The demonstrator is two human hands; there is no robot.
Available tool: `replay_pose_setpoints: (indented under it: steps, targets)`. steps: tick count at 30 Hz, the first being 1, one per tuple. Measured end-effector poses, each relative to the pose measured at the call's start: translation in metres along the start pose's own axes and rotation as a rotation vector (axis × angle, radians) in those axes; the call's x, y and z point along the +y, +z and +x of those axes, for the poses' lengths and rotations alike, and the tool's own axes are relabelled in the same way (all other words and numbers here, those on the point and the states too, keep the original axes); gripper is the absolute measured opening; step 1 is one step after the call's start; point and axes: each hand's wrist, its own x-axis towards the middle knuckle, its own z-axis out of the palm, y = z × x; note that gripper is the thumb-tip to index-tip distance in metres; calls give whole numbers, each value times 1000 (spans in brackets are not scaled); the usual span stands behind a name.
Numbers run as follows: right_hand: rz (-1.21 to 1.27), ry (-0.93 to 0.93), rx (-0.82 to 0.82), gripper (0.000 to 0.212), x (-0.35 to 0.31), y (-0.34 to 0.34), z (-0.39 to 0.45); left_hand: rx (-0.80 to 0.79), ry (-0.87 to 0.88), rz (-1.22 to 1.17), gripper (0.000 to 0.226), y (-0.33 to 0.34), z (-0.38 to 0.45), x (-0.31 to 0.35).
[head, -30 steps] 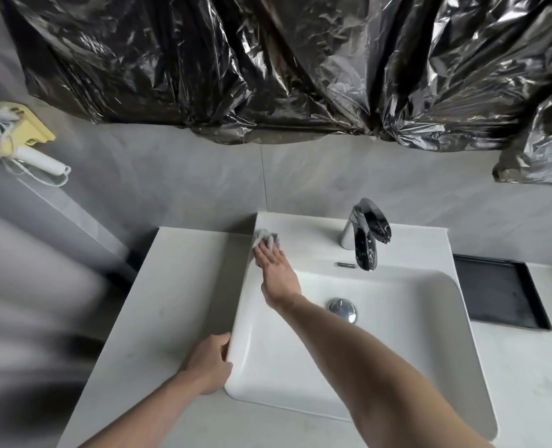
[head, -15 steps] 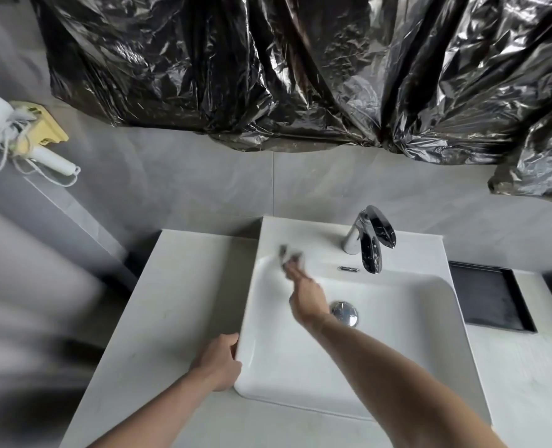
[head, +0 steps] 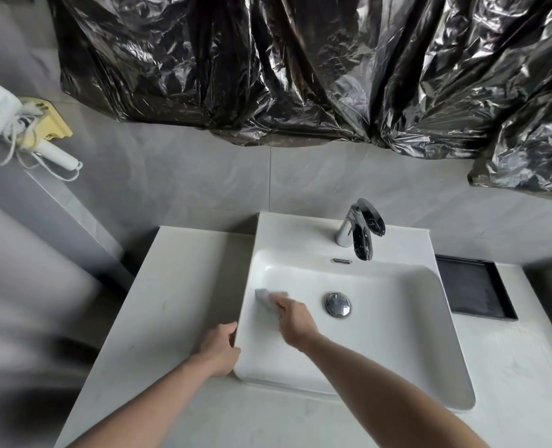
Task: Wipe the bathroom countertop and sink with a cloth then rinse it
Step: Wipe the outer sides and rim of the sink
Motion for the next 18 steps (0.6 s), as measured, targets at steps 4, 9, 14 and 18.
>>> replay_pose_setpoints:
  steps: [4,9,14,18]
  targets:
    - [47,175,316,34,3,-56,14,16,4,-9,42,1,0,1]
    - [198,459,584,49,7,-84,28,-9,15,-7,35,-2,2,0]
    - [225,426,438,26,9,-24,62,-20,-6,-4,43,-1,10,-8]
    - [196,225,347,28,-29,37,80,-16,11,-2,40,1,16,-14]
